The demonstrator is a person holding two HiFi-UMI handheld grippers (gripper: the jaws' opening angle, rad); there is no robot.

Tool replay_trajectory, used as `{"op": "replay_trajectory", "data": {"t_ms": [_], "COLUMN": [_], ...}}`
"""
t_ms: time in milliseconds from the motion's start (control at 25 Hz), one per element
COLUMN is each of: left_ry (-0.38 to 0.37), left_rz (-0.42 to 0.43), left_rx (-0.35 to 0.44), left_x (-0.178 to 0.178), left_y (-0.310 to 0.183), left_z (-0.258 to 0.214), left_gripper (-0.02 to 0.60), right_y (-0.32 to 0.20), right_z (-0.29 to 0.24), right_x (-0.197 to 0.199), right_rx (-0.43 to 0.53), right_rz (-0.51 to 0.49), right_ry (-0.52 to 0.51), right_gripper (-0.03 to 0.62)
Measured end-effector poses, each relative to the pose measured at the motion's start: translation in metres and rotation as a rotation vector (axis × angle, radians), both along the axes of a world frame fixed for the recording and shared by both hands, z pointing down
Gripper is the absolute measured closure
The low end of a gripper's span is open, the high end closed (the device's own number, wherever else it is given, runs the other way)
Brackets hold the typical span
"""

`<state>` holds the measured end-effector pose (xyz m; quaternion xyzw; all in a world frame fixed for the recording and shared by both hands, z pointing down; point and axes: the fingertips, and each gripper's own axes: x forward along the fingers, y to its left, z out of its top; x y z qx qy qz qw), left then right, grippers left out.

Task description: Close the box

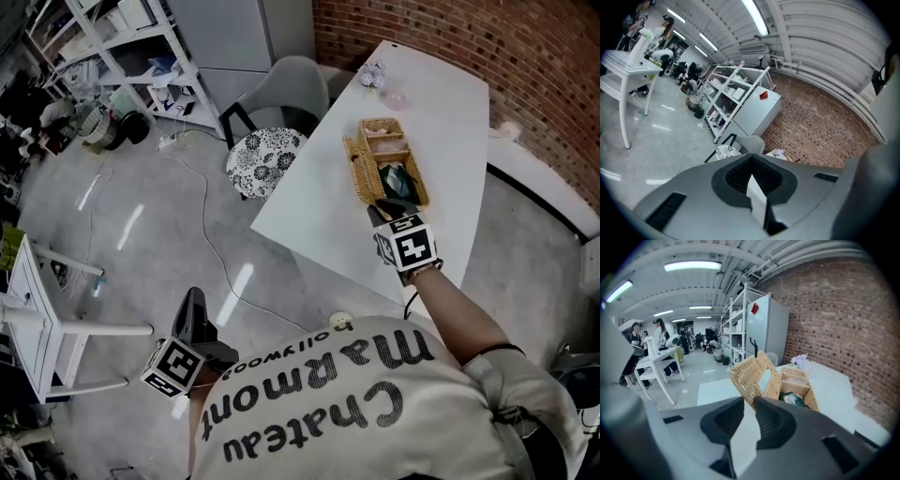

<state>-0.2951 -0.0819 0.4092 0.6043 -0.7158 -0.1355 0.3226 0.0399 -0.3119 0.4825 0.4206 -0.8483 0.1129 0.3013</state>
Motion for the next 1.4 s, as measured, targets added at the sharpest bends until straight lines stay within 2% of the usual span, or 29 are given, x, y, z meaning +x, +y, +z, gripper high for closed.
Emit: {"op": "replay_trajectory", "data": {"t_ms": [480, 680, 1040, 1400], "left_ry": [0.002, -0.024, -0.008, -0.009], "left_rz": [-0.002, -0.006, 0.015, 0.030], "left_rx": [0.004, 0.005, 0.018, 0.017], "left_x": [0.005, 0.003, 0.010, 0.016], "left_y": [-0.003, -0.006, -0.017, -0.026], "left_z": [-0.001, -0.001, -0.005, -0.002], "left_gripper": [0.580, 0.580, 0.580, 0.580], "right_y": [-0.001, -0.002, -0.006, -0.010], "right_z": [-0.010, -0.011, -0.015, -0.016], "right_x": [0.022, 0.029, 0.044, 0.065], "right_rx": [-0.107, -0.104, -0.140, -0.128], "right_rz": [0.119, 0.133, 0.203, 0.224], "right_ry": [-0.244, -0.281, -0.411, -0.424], "right_gripper": [0.522, 0.525, 0.528, 0.554]}}
